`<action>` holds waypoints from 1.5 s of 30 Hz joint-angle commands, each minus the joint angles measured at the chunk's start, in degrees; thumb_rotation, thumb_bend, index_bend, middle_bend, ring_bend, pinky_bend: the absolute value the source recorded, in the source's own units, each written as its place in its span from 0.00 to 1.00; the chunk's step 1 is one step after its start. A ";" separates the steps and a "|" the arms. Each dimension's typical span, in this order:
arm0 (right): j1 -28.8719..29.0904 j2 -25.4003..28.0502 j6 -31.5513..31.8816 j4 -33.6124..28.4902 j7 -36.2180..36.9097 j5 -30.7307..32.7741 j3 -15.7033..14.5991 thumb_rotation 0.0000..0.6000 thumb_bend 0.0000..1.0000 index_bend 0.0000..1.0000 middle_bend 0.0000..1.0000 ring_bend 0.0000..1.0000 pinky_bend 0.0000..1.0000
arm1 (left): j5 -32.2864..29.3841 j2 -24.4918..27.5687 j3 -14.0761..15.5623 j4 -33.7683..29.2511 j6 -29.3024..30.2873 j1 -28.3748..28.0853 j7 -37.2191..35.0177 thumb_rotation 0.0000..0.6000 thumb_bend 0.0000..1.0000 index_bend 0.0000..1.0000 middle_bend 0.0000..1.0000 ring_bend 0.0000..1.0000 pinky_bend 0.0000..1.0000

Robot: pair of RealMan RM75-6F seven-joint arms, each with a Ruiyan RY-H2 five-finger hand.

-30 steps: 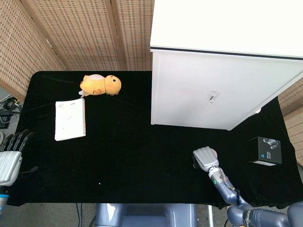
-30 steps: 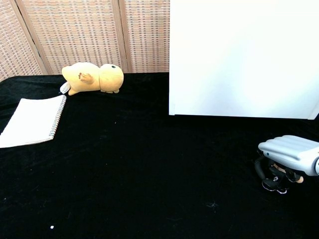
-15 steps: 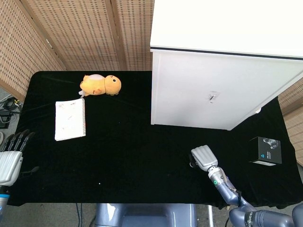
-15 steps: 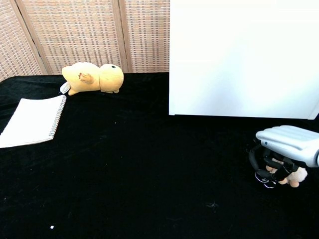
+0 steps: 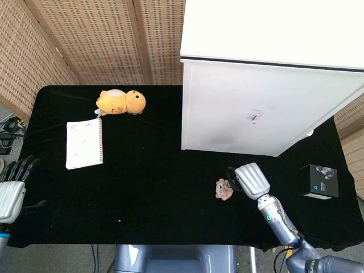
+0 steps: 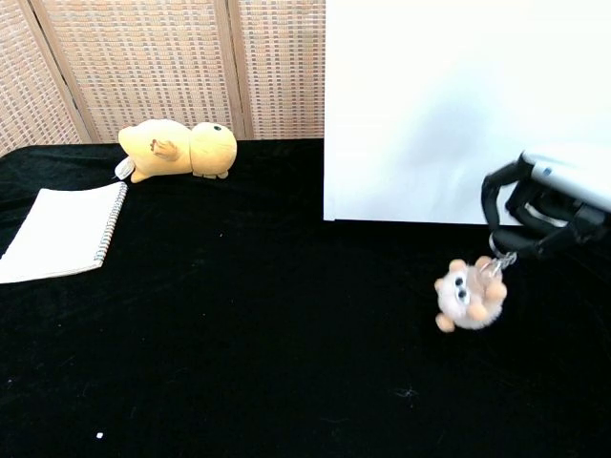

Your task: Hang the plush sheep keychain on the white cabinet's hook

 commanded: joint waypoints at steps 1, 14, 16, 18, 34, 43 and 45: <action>-0.87 1.96 3.23 -1.79 1.50 -1.98 1.16 1.00 0.61 0.70 0.92 0.89 1.00 | 0.20 0.11 0.07 -0.15 0.13 0.06 -0.15 1.00 0.00 0.00 0.00 0.00 0.00; -2.83 8.37 12.19 -6.55 4.21 -1.75 7.87 1.00 0.62 0.71 0.92 0.89 1.00 | 0.72 0.11 0.36 -0.15 0.47 0.30 -0.30 1.00 0.00 0.00 0.00 0.00 0.00; -2.95 8.59 13.13 -5.88 4.29 -1.47 8.79 1.00 0.62 0.71 0.92 0.89 1.00 | 0.76 0.10 0.37 -0.17 0.49 0.30 -0.27 1.00 0.00 0.00 0.00 0.00 0.00; -3.04 8.82 14.45 -4.78 4.45 -1.40 9.92 1.00 0.62 0.71 0.92 0.89 1.00 | 0.83 0.07 0.42 -0.16 0.54 0.35 -0.30 1.00 0.00 0.00 0.00 0.00 0.00; -2.70 10.08 22.98 1.66 0.32 -4.62 14.88 1.00 0.62 0.72 0.92 0.89 1.00 | 1.34 -0.04 0.55 -0.20 0.70 0.37 -0.03 1.00 0.00 0.00 0.00 0.00 0.00; 0.74 10.24 21.85 2.82 -5.97 -9.63 14.55 1.00 0.62 0.72 0.92 0.89 1.00 | 0.79 -0.22 0.37 -0.01 0.43 0.26 0.24 1.00 0.00 0.00 0.00 0.00 0.00; 1.62 10.05 20.96 2.53 -7.38 -9.99 14.54 1.00 0.62 0.72 0.92 0.89 1.00 | 0.65 -0.29 0.35 0.04 0.23 0.17 0.39 1.00 0.00 0.00 0.00 0.00 0.00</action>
